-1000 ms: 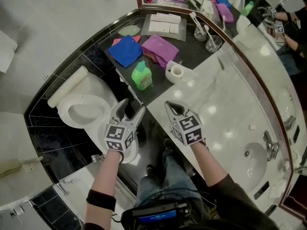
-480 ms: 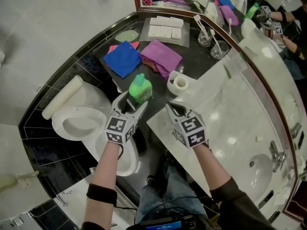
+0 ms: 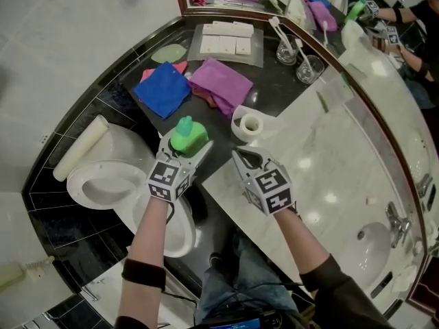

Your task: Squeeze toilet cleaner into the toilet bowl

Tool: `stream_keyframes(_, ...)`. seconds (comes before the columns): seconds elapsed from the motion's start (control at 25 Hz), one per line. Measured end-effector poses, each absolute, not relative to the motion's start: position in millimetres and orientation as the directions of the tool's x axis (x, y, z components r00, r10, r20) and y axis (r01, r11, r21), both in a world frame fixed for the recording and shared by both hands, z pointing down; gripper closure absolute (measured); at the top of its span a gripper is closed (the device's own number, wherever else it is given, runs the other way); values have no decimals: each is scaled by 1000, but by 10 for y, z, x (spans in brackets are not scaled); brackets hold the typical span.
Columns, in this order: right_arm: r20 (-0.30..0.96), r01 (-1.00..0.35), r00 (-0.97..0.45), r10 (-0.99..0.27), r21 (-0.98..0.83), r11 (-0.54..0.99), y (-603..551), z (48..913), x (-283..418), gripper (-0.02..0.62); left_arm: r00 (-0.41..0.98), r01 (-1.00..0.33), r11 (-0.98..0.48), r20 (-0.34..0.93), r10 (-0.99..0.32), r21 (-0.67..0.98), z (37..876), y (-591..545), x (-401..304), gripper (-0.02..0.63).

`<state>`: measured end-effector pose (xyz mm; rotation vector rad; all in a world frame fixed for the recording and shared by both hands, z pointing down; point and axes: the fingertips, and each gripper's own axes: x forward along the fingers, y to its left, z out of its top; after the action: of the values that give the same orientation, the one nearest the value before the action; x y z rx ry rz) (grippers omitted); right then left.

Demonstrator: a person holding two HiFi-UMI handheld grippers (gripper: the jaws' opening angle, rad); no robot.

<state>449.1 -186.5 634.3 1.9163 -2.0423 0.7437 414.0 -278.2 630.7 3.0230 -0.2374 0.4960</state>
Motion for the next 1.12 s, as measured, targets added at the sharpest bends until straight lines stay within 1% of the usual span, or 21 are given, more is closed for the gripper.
stream_keyframes(0.16,504,-977,-114,-856,-212,5,-1868,6395,4559,586,940,-154,-987,315,-134,42,6346,-2806,4203,266)
stream_keyframes(0.2,504,-977,-115,-856,-213,6,-1868,6404,4572,586,941,-154,-987,311,-135,37,6344,-2807,4209,278)
stream_keyframes(0.24,503,-977,-117,-856,-215,7,-1869,6412,4584,586,941,-156,-988,308,-141,24,6341,-2805,4211,311)
stream_keyframes(0.28,502,-976,-119,-857,-217,8,-1870,6418,4592,586,940,-157,-988,307,-148,6,6337,-2803,4212,375)
stream_keyframes(0.32,501,-976,-121,-857,-220,10,-1873,6422,4596,586,939,-158,-987,307,-154,-11,6335,-2800,4211,398)
stream_keyframes(0.48,501,-974,-131,-855,-228,16,-1869,6449,4591,586,937,-161,-987,308,-162,-30,6335,-2790,4217,408)
stream_keyframes(0.6,502,-973,-134,-854,-229,18,-1870,6465,4587,586,932,-187,-982,309,-189,-35,6330,-2819,4207,413)
stream_keyframes(1.12,498,-971,-141,-856,-237,22,-1764,6360,4565,586,908,-241,-969,343,-242,-45,6165,-2710,3994,414)
